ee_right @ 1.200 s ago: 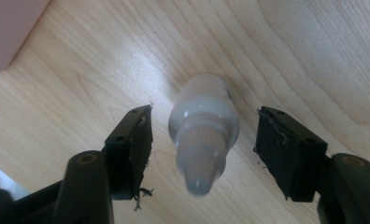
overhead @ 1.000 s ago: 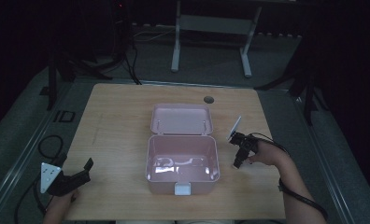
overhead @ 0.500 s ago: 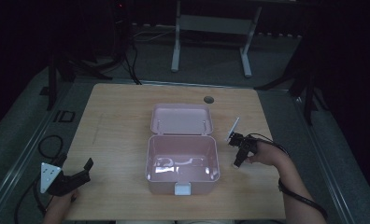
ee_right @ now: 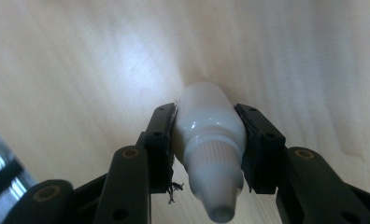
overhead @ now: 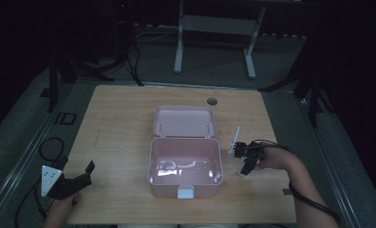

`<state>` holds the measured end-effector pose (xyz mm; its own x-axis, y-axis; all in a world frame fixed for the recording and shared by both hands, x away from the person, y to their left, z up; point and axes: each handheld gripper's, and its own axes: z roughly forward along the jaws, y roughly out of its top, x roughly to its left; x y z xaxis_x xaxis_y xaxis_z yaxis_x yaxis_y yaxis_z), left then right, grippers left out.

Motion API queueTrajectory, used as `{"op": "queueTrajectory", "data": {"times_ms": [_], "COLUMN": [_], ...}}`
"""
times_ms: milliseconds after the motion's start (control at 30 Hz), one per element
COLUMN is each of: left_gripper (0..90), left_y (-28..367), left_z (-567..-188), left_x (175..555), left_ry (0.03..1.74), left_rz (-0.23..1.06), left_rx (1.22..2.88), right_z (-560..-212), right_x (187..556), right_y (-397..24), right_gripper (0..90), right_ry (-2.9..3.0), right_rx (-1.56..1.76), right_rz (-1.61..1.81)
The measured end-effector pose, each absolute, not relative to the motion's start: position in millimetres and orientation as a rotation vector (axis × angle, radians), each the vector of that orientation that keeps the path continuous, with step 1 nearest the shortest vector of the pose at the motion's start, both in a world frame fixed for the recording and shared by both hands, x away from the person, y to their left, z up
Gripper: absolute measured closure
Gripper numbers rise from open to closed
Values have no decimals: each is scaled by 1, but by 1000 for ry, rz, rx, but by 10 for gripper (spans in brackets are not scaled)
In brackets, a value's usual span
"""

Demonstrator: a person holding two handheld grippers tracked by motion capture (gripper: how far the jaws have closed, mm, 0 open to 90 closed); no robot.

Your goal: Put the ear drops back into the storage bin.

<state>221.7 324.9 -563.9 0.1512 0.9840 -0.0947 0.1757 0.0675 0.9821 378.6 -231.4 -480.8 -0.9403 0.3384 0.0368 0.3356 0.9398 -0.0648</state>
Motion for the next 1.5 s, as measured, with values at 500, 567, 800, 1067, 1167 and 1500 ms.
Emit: {"op": "queueTrajectory", "data": {"times_ms": [500, 567, 800, 1067, 1167, 1500], "left_gripper": [4, 4, 4, 4, 4, 4], "left_y": [325, 325, 325, 325, 325, 325], "left_z": [-564, -564, -564, -564, -564, -564], "left_x": [222, 222, 222, 222, 222, 222], "left_ry": [1250, 1250, 1249, 1250, 1252, 1252], "left_rz": [946, 944, 945, 947, 947, 946], "left_rx": [1342, 1342, 1342, 1342, 1342, 1342], "right_z": [-471, -471, -465, -459, -457, -446], "right_x": [352, 350, 341, 336, 335, 334], "right_y": [-227, -225, -220, -219, -219, -217], "right_gripper": [594, 595, 596, 596, 595, 595], "right_ry": [-3163, -3180, -3163, -3160, -3163, -3146], "right_rx": [-65, -39, 49, 83, 83, 77], "right_rz": [110, 126, 136, 169, 166, 147]}}
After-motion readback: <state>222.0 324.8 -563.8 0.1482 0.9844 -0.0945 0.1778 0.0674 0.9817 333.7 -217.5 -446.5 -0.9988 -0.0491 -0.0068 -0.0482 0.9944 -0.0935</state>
